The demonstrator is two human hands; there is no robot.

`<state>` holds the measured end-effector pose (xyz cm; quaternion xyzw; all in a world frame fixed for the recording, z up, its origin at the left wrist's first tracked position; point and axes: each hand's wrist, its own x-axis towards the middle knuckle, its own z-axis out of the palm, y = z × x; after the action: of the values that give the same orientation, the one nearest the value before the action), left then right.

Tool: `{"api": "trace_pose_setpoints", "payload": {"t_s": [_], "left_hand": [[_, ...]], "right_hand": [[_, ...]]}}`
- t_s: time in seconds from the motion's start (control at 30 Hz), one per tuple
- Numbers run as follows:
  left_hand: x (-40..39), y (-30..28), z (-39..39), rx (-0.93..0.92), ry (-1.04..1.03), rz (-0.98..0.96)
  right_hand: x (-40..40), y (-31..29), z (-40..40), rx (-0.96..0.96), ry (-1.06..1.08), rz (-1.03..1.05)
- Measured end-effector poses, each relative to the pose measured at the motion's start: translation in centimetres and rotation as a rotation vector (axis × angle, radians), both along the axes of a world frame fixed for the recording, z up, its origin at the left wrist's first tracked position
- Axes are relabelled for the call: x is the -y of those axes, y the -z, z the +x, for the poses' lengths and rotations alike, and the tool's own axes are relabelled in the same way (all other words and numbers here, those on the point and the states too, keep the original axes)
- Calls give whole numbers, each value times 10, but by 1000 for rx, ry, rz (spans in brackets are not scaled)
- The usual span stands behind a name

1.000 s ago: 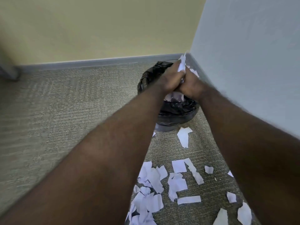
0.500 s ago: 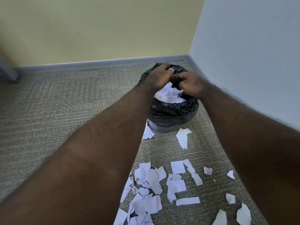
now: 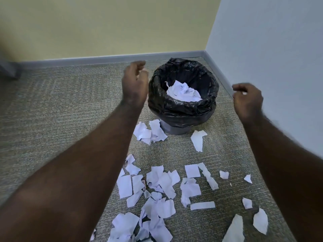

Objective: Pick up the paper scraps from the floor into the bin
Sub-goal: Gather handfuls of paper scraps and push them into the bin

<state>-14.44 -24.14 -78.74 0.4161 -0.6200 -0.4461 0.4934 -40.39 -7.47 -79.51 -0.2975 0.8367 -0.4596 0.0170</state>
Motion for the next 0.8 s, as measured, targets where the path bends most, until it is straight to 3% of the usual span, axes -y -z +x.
{"api": "trace_pose_setpoints", "payload": {"t_s": [0.07,0.17,0.33,0.53,0.8], "left_hand": [[-2,20,25,48,-45,5],[-3,53,61,182,-103,48],[-7,101,93,602,-41,239],[-4,145,89,976,201,280],[27,161,77,1141,266,240]], "right_hand": [[-23,30,-1,17,23,114],[-45,82,2,201,-100,407],[-58,127,40,329,-320,748],[-39,161,62,218,-460,838],[-18,182,57,234,-442,778]]}}
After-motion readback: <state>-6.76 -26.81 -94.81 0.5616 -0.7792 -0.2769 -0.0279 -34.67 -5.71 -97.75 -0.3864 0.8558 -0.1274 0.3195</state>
